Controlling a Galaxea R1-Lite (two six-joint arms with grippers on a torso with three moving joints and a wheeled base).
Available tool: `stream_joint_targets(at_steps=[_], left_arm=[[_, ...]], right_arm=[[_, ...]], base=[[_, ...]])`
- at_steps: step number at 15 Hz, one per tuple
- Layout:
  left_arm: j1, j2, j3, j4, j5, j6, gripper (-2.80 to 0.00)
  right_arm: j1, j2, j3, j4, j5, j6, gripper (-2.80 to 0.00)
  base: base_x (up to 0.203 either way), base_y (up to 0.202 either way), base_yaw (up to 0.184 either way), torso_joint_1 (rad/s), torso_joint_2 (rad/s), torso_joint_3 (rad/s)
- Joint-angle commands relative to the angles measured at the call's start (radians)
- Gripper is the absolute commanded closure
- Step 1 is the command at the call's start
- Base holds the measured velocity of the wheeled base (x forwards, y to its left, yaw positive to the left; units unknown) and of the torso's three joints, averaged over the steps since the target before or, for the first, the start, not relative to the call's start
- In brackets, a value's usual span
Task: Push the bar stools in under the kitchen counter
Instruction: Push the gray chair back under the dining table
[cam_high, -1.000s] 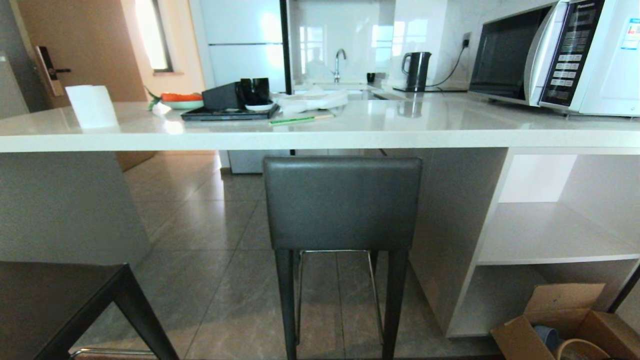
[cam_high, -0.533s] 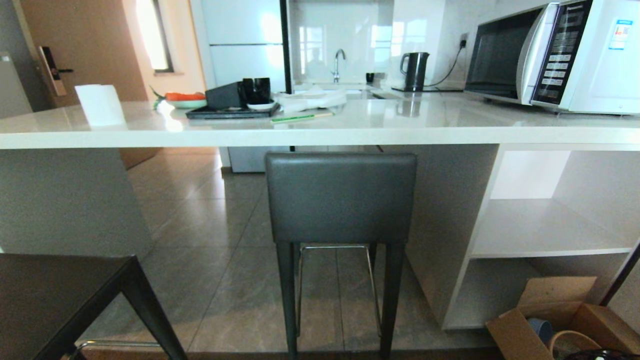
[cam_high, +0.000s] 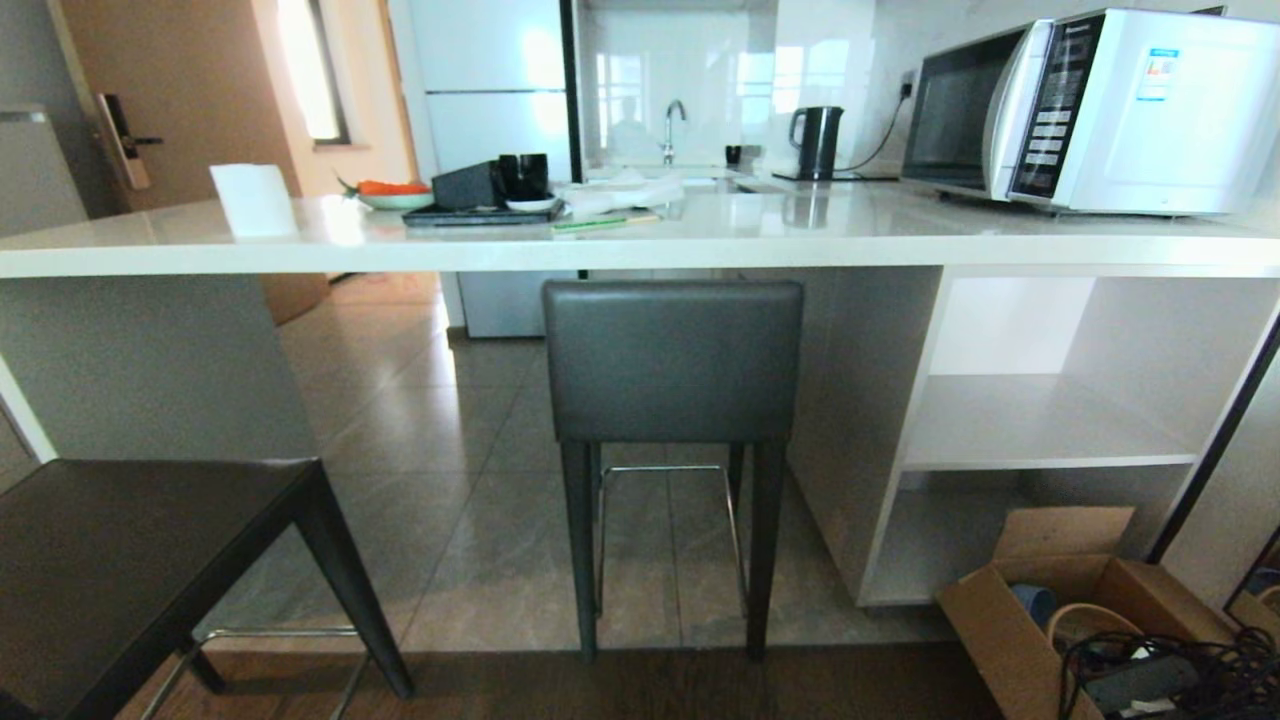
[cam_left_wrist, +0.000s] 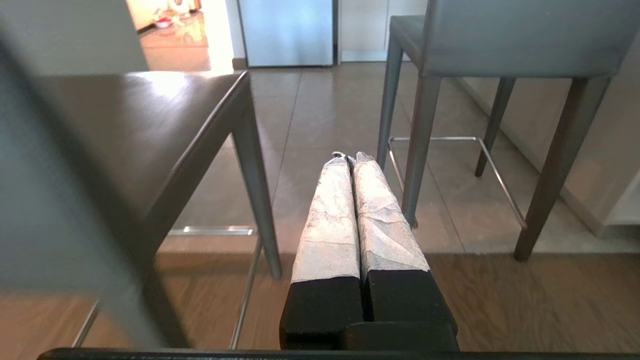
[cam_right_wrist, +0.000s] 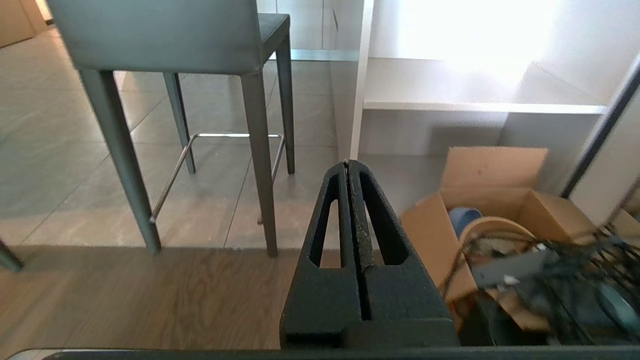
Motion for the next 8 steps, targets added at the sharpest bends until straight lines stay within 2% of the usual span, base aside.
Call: stream_joint_targets(at_steps=[1, 8], left_arm=[[0.000, 0.000, 0.009, 0.000, 0.002, -0.003, 0.00], [0.001, 0.000, 0.009, 0.000, 0.002, -0.004, 0.00]], right_arm=[[0.000, 0.002, 0.009, 0.000, 0.000, 0.001, 0.00], [0.000, 0.003, 0.009, -0.002, -0.015, 0.014, 0.00]], base=[[-0.198, 0.000, -0.005, -0.002, 0.00, 0.002], [-0.189, 0.000, -0.001, 0.002, 0.00, 0.003]])
